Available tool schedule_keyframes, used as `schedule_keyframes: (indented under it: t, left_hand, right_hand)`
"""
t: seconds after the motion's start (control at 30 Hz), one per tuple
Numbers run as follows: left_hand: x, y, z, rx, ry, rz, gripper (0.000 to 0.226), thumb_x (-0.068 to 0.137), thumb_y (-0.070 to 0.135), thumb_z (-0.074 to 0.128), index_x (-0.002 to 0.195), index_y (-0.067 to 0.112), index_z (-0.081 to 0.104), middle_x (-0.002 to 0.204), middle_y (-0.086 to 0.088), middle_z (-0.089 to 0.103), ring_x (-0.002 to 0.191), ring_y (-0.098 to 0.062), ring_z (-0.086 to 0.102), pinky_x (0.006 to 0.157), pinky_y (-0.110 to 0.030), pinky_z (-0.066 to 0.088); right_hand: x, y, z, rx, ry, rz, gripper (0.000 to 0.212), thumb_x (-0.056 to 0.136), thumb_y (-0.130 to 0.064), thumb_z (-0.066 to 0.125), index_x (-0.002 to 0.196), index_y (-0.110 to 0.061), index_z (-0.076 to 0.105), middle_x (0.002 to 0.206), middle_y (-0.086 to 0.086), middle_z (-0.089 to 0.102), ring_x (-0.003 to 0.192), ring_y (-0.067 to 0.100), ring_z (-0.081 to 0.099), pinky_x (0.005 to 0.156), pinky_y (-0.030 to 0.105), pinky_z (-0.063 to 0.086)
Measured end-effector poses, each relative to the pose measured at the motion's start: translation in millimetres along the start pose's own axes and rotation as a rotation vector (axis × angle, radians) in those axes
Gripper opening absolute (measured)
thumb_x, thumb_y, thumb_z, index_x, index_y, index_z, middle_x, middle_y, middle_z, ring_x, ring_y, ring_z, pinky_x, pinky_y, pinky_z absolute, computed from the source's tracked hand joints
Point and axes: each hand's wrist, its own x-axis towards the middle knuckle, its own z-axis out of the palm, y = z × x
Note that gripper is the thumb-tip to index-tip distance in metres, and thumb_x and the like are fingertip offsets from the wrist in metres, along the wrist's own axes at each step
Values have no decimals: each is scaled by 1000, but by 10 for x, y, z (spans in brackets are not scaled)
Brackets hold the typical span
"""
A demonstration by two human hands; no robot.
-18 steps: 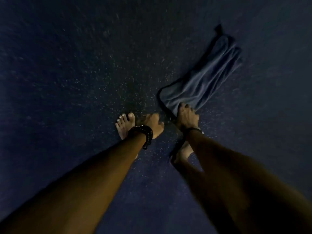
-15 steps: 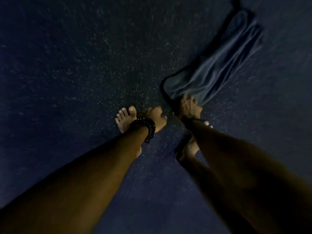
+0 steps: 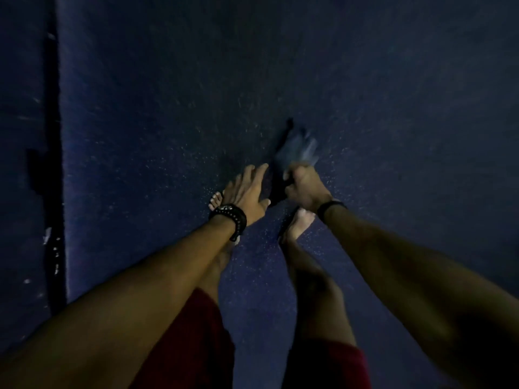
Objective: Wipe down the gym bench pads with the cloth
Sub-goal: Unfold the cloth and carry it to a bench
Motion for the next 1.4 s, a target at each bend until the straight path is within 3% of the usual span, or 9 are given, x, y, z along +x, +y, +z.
schedule_keyframes:
  t: [0.13,0.23,0.33,0.5,0.7,0.9,1.03,1.2,1.4]
  left_hand:
    - [-932,700,-1106,-132,37,95,65,81,51,72,135,23,49,133,-4,55,120,-26,54,95,-40,47]
    - [-1491,1122,-1639,-173,70,161,57,72,61,76,112,23,62,110,-1,68,102,-23,63,83,-37,53]
    - [-1947,1482,-1954,-171,187,201,52,70,66,73,97,23,58,103,-4,69,95,-27,65,74,-36,52]
    - [-2442,1932,-2263,-197,423,214,47,78,51,71,104,14,58,107,-14,67,98,-37,63,68,-32,43]
    - [-2702,2408,-2618,-302,664,335,20,88,33,61,91,16,50,101,-16,66,92,-39,62,68,-38,48]
    - [-2708,2711,-3060,-173,671,482,24,86,36,65,101,17,64,106,-7,69,98,-31,64,81,-40,54]
    - [-2712,2927,-3307,-88,701,585,24,90,34,66,104,15,67,107,-7,68,100,-29,62,78,-35,48]
    - [-2886,3236,-3763,-179,743,761,17,81,22,78,96,16,75,95,-5,74,91,-22,67,76,-28,49]
    - [-3247,3649,-4211,-199,787,911,15,74,3,80,87,10,75,82,1,69,75,-8,61,63,-2,39]
  right_hand:
    - [-930,-811,-1202,89,180,-71,19,77,5,57,95,0,61,102,15,56,89,26,53,77,36,46]
    - [-1510,-1254,-1820,175,346,-121,18,75,7,56,91,-2,60,94,14,60,83,24,56,70,30,48]
    - [-1997,-1649,-2154,278,516,-135,17,74,7,58,87,-2,62,85,8,62,75,16,55,60,12,42]
    - [-2531,-2088,-2490,499,732,-92,11,75,5,63,81,-4,64,74,7,63,60,15,59,51,26,54]
    - [-2981,-2439,-3109,563,893,-160,13,76,9,57,80,1,67,66,5,60,45,13,60,44,23,52]
    - [-3455,-2469,-3876,427,1079,-245,18,80,4,57,75,-6,71,73,3,59,58,16,61,44,18,52]
    - [-3757,-2268,-4360,250,1216,-247,16,78,-4,63,66,-9,71,77,-3,60,72,22,67,68,40,60]
    - [-4103,-1973,-4756,151,1225,-187,19,80,-3,61,67,-7,74,81,12,72,70,26,69,72,46,60]
    - [-4277,-1733,-4882,312,1227,-188,30,80,1,63,56,-18,67,75,16,72,70,29,71,73,51,60]
